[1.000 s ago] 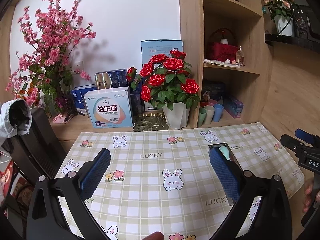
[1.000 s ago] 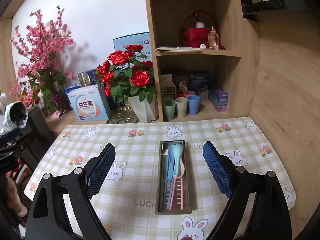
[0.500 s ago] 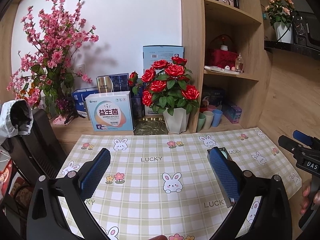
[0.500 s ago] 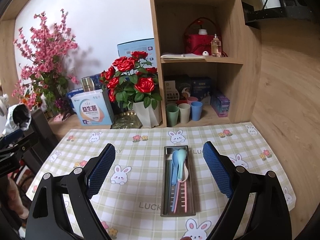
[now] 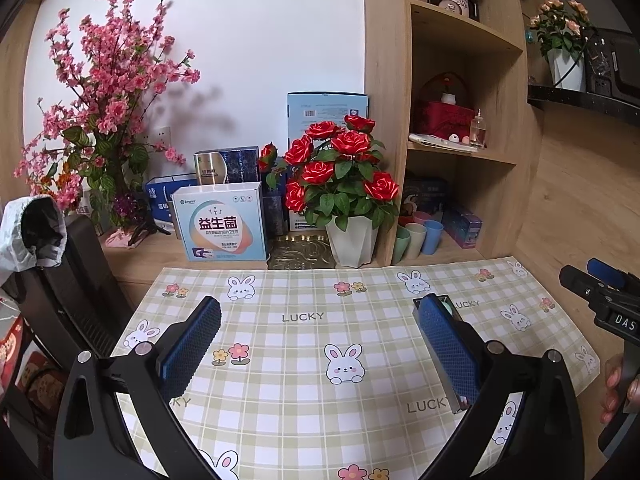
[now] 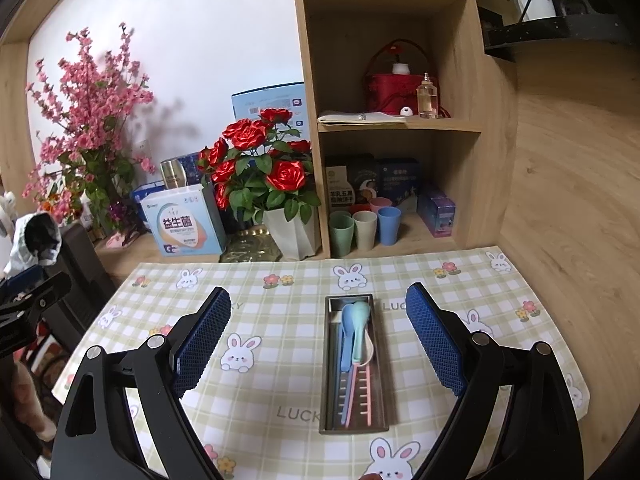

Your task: Organize utensils

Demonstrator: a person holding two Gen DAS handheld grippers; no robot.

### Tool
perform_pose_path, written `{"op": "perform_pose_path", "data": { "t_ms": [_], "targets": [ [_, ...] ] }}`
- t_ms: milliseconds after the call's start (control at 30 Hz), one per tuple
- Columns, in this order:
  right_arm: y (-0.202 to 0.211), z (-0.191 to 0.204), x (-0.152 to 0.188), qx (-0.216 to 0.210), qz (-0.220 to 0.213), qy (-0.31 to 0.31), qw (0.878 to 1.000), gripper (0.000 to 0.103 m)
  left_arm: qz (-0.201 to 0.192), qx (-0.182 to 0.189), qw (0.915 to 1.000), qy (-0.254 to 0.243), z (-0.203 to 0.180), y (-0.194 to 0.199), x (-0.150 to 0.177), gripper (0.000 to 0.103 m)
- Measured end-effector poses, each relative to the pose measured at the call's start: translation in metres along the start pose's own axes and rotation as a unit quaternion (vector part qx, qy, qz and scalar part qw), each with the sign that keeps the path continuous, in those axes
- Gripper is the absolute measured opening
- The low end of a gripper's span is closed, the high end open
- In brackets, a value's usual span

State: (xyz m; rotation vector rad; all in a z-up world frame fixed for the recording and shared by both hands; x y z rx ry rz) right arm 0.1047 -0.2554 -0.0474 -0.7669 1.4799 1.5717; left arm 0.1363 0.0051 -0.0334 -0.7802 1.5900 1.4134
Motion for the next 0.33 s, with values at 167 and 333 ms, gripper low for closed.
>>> {"op": "perform_pose_path", "data": {
  "t_ms": [167, 333],
  "targets": [
    [0.0003, -0.0001, 0.0004, 0.0, 0.001, 0.0, 1.0, 0.086, -0.001, -0.003, 1.0, 0.0, 0.0017, 0.0009, -0.0005, 0.097],
    [0.0004, -0.0018, 0.0011, 0.0, 0.002, -0.004, 1.0, 0.086, -0.003, -0.011, 0.9999, 0.005, 0.0063, 0.0034, -0.0006, 0.097]
  ]
}}
Point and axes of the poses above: each gripper's, at about its wrist camera, not at the fingertips, and y roughly against the way its jaws point, z to its left, x to its underside, the point moved 2 cm from there along -y, roughly the way its jaws point
